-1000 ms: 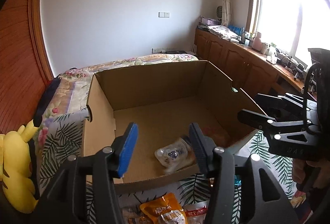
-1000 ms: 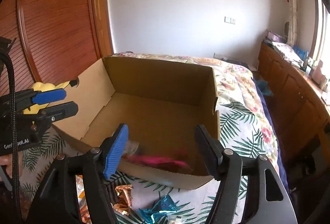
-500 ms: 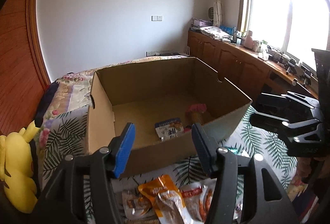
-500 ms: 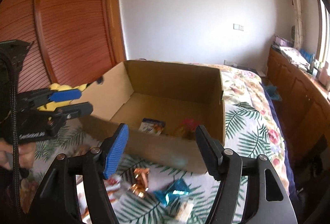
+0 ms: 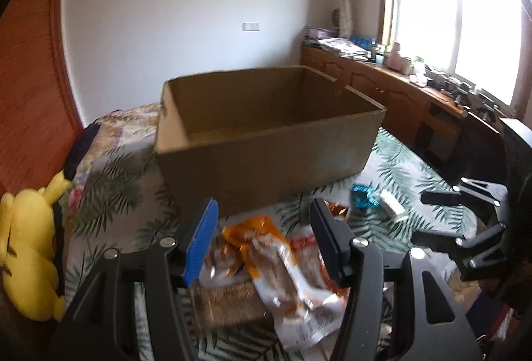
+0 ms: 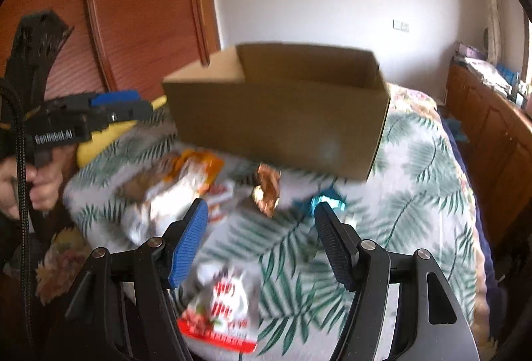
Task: Organize snacks
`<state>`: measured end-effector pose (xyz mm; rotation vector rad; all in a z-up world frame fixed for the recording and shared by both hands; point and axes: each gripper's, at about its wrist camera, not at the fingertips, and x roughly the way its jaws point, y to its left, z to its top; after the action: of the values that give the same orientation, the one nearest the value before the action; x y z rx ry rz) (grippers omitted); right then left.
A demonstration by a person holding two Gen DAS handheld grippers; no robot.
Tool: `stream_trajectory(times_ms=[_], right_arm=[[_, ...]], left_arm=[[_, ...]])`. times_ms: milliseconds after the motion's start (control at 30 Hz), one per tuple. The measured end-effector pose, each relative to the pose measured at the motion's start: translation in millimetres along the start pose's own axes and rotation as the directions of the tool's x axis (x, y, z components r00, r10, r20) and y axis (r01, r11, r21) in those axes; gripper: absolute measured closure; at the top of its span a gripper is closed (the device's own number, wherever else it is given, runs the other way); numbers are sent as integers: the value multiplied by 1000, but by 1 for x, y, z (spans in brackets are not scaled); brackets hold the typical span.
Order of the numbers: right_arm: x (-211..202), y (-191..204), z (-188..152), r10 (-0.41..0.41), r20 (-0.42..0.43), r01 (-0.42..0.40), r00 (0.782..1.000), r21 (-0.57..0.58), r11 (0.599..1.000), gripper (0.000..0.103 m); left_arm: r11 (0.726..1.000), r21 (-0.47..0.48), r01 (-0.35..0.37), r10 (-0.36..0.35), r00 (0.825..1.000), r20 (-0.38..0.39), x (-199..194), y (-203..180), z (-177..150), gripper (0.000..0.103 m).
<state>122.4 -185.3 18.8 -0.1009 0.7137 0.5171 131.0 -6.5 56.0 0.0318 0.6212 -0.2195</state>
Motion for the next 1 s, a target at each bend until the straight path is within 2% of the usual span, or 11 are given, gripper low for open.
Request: stream_trajectory(times_ms=[200, 400, 633, 1000], right_arm=[[11, 10, -34, 2, -44, -2, 999, 3, 1000, 33], [22, 15, -54, -10, -63, 11, 998, 18, 1000, 32], [30, 13, -63, -25, -77, 28, 997, 38, 999, 32], [35, 23, -65, -73, -91, 67, 993, -64, 996, 31]], left_arm=[[999, -34, 4, -5, 999, -38, 3, 0, -41, 45], [999, -31, 4, -6, 998, -68, 6, -3, -67, 45], [999, -44, 19, -22, 997, -76, 6, -7, -73, 45], [999, -32, 29, -32, 996, -87, 8, -15, -70, 45]])
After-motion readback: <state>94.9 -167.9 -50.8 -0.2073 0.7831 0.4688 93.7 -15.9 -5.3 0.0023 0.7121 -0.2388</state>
